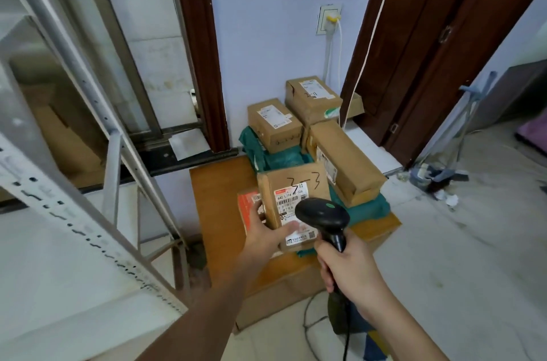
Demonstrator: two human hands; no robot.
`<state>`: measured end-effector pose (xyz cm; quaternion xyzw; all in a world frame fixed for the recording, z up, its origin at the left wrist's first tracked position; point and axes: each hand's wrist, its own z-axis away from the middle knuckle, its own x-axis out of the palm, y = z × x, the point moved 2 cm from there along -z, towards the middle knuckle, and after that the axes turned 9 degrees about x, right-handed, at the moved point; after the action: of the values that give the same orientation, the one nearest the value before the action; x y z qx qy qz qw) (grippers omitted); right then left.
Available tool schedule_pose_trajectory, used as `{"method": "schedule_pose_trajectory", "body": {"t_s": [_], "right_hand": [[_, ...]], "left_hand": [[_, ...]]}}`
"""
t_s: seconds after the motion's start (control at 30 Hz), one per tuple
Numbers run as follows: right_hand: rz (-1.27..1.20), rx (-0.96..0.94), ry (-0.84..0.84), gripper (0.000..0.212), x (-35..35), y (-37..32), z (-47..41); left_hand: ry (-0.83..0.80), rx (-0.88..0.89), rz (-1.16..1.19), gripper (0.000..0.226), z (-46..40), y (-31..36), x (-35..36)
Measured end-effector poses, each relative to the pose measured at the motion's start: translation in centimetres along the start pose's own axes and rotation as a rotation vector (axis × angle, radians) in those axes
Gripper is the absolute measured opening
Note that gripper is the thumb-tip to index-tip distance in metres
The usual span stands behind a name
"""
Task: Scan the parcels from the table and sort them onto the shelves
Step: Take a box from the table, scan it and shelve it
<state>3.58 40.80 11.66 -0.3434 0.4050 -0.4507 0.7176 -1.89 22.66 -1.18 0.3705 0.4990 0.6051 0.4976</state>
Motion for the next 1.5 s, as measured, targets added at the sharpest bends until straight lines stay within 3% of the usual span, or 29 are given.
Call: {"method": "schedule_pose_trajectory", "body": {"t_s": [0.2,0.47,0.63,0.8,0.93,1.07,1.17,1.3,1.4,1.5], "right_hand": [[0.129,0.005,-0.093,0.019,-0.7,1.6,1.7],[0.151,-0.044,-0.28,0.016,-3.9,4.3,4.9],[0.243,-0.082,-0.464,0.004,-2.6,5.1,6.9],[0.332,-0.149,-0.67,0.005,2.6,4.7,10.2],[0.423,-0.241,-0.83,0.006,8.0,4.1,13.7],[0.525,-0.355,-0.868,0.016,14.0,3.8,18.0],[0.519,-0.327,-0.968,0.019,18.2,3.1,21.9],[0.535,-0.401,-1.08,0.017,22.9,1.6,26.9],[0.542,-0.451,-1.081,0.013,26.1,0.2,29.9],[0.522,-0.503,-1.059,0.013,28.9,-1.5,31.8]], "left_hand": [[0.055,0.063,0.062,0.116,5.4,-0.7,1.4],[0.265,0.08,0.079,0.123,11.9,-1.7,3.4],[0.406,0.066,0.114,0.107,17.3,-2.3,2.1],[0.604,0.046,0.184,0.113,23.6,-4.3,-3.2],[0.775,0.031,0.252,0.098,30.6,-5.6,-8.4],[0.962,0.038,0.29,0.089,37.9,-7.1,-13.7],[1.088,0.05,0.348,0.091,43.3,-8.3,-17.9],[1.154,0.108,0.381,0.096,49.5,-9.0,-23.7],[1.178,0.152,0.39,0.093,52.5,-8.9,-27.9],[1.176,0.176,0.419,0.104,53.9,-9.1,-32.1]]}}
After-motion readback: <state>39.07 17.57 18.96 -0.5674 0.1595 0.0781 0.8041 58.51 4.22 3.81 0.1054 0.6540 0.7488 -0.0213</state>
